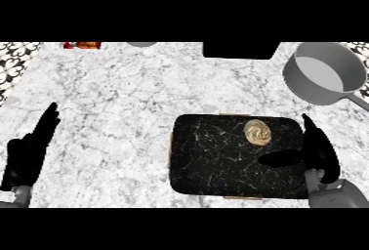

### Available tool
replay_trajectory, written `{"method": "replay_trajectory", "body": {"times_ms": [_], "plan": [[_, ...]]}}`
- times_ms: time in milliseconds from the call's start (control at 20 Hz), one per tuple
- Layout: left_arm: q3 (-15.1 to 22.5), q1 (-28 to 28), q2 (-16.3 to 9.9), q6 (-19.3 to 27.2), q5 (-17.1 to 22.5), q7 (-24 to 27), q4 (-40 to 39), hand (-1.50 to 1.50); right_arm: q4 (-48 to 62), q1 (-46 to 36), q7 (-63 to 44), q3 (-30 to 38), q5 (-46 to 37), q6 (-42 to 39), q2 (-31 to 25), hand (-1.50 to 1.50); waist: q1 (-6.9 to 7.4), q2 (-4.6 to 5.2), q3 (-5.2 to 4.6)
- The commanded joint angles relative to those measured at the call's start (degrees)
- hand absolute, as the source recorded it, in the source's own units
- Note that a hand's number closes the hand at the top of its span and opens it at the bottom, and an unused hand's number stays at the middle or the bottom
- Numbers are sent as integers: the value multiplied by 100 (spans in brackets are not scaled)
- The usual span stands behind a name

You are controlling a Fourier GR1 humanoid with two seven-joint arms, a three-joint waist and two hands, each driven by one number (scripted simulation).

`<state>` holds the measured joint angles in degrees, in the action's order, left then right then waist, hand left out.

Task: Pick the cupcake from the tray and place it in the pot

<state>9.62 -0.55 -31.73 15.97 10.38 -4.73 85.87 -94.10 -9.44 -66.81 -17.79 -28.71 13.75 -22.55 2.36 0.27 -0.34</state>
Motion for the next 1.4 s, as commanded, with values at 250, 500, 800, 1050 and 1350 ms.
{"method": "replay_trajectory", "body": {"times_ms": [250, 500, 800, 1050, 1350], "plan": [[127, 238, 227, 174, -238, 27, 186, 0, 934, -1621, -1693, 106, 581, -1226, 537, -150, -79, -32, 26], [-189, 121, -23, -67, -63, -130, 114, 0, 1658, -1911, -1615, 279, 586, -1399, 534, -150, -142, -32, 29], [-256, 201, 102, -109, -93, 16, 16, 0, 2280, -2272, -1666, 181, 409, -1386, 1027, -150, -146, -31, 28], [-168, 66, 257, -100, -267, -20, -163, 0, 2973, -2479, -1319, 421, 439, -1415, 1174, -150, -188, -20, 31], [-342, 119, 261, -317, -215, 117, -219, 0, 3348, -2495, -1192, 523, 193, -1299, 1366, -150, -206, -23, 30]]}}
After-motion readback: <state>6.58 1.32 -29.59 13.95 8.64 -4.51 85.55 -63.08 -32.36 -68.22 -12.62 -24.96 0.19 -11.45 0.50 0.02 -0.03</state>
